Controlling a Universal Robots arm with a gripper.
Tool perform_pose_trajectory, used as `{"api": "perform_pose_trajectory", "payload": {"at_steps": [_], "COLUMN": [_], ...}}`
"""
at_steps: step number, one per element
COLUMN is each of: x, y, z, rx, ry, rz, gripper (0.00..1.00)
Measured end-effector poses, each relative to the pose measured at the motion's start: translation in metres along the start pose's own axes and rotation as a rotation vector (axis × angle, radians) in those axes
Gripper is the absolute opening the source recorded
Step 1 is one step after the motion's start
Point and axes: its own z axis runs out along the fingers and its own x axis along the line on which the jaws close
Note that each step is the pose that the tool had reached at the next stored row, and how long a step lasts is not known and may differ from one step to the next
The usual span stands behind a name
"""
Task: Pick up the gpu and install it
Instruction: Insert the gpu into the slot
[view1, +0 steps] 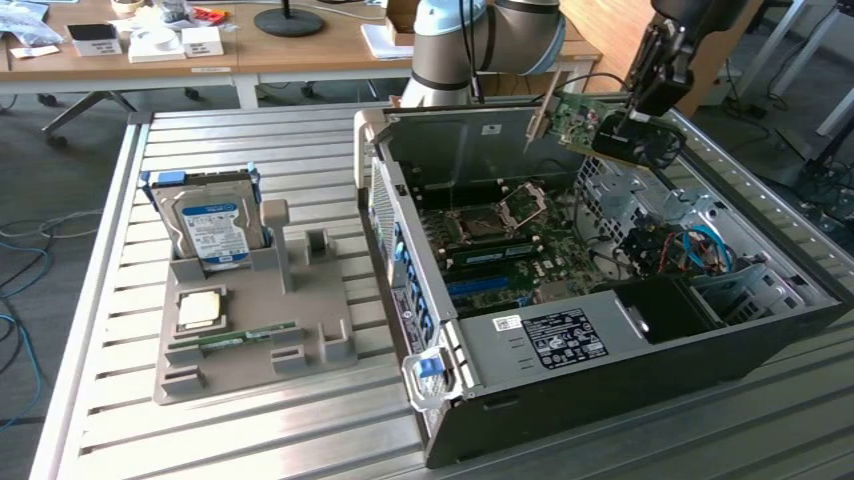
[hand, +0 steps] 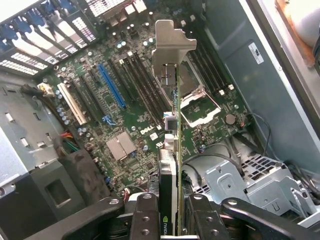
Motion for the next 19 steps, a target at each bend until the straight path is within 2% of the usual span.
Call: {"api": "perform_pose_trajectory", "payload": {"at_steps": [8,19], "x": [0.0001,0.0000], "y": [0.0001,0.0001], "z": [0.0002,0.0008], "rx": [-0.0018,-0.0050], "ry": [0.0031,0.0087], "rz": [-0.085,-0.236], "gripper": [0.27,0.27]}}
